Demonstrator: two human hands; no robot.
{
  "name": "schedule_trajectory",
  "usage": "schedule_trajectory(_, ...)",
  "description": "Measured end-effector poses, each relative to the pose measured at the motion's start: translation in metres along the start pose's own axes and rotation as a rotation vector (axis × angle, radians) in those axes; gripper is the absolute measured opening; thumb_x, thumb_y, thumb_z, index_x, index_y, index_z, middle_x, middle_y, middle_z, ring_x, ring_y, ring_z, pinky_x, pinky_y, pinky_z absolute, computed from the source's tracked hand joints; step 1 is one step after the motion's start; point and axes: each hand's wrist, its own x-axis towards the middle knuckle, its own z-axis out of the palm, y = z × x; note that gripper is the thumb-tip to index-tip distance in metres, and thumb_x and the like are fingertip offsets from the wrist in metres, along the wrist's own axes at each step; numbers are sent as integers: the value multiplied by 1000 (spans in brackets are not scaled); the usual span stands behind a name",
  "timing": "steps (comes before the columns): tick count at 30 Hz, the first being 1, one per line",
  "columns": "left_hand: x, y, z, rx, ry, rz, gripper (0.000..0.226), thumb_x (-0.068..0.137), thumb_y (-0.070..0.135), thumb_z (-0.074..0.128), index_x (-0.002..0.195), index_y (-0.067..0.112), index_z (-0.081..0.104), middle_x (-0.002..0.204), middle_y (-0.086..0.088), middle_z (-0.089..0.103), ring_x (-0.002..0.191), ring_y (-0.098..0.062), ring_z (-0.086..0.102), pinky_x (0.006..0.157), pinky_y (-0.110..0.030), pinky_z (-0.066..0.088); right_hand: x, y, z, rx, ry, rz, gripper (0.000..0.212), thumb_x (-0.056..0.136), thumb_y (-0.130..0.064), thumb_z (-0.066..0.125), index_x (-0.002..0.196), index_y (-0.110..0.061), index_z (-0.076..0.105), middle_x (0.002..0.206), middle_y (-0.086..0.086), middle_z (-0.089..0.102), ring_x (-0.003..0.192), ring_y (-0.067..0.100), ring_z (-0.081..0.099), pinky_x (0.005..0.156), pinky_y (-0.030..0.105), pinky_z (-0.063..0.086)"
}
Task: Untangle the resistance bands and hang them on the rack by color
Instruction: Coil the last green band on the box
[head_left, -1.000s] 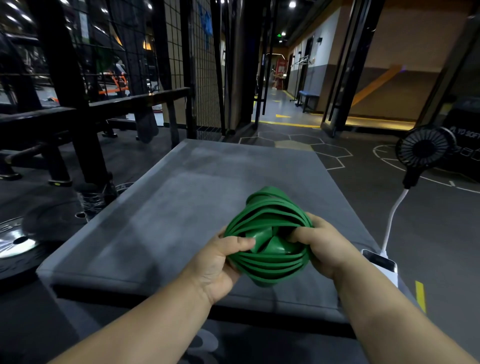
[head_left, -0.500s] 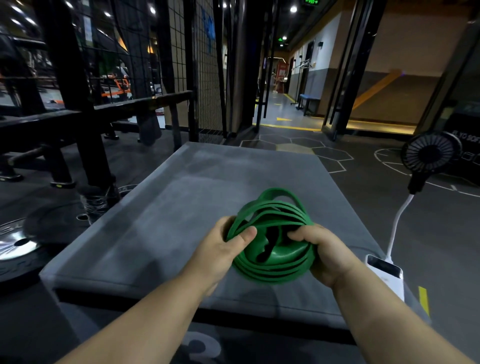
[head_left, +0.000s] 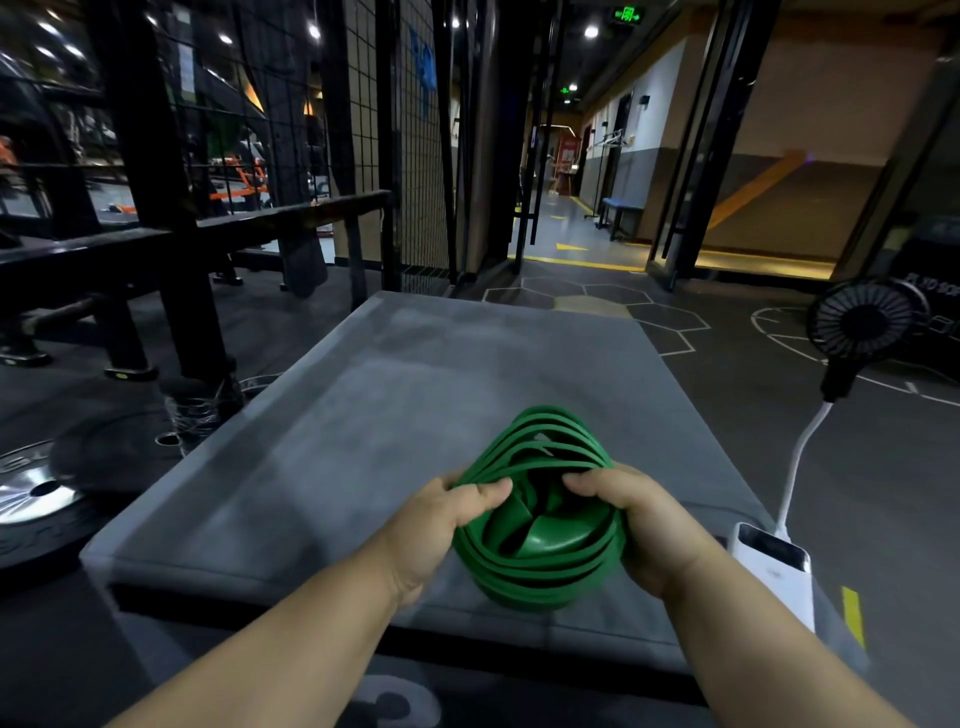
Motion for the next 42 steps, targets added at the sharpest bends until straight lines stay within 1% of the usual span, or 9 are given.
schedule_trajectory(6,-1,-1,4,65,24,-4,56,64,16,69,118,0,60,108,-20,70,103,-33,67,95,-43,52,-2,-3,-3,-27,22,-11,56,59,-18,72,110,7,66,110,28,68,103,44,65,97,51,49)
schedule_trajectory(10,-3,-4,7,-142,-66,1,71,60,1,72,128,-3,50,123,-30,59,111,-43,59,98,-50,47,-1,-7,-8,19,12,-34,52,55,-14,71,102,7,68,110,32,66,99,45,65,93,51,50)
schedule_trajectory(17,-5,-4,10,-393,-264,-28,83,55,24,92,126,-2,58,127,-28,58,116,-40,57,104,-51,43,-3,-3,-5,206,-156,86,64,41,-19,85,100,3,74,107,26,69,92,35,70,76,38,58)
schedule_trajectory(22,-3,2,9,-38,48,28,53,68,20,81,115,11,59,107,-9,72,104,-24,67,95,-39,52,-3,-1,-4,166,-185,66,76,42,-25,91,109,4,69,111,28,67,95,36,68,79,39,57)
schedule_trajectory(28,-5,-3,10,449,211,219,69,59,43,78,121,27,52,111,9,67,104,-4,63,96,-33,50,1,-5,-3,57,-178,23,57,56,-19,73,108,4,69,111,29,66,96,38,67,81,41,56)
schedule_trajectory(30,-2,-1,9,374,254,220,57,60,42,76,112,29,57,125,7,55,114,-8,57,104,-36,45,2,-5,-2,50,-166,28,60,55,-21,74,110,3,69,113,29,66,97,38,66,85,41,56)
schedule_trajectory(33,-3,4,9,88,191,144,34,77,9,73,106,22,61,121,-8,60,109,-17,61,100,-36,48,2,-1,1,29,-159,42,66,55,-22,74,114,5,66,115,31,65,100,39,65,88,42,54)
schedule_trajectory(37,-5,6,8,-201,25,62,49,69,7,65,117,-2,60,111,-26,66,99,-34,65,88,-40,54,0,-3,3,35,-178,41,67,55,-21,74,115,7,65,112,29,66,97,37,67,82,39,55)
schedule_trajectory(42,-4,3,8,-228,-71,48,58,70,6,67,126,-4,53,124,-34,57,109,-42,60,96,-49,49,-4,-4,-1,49,-178,20,64,55,-19,74,113,7,65,109,29,67,94,38,67,79,39,55)
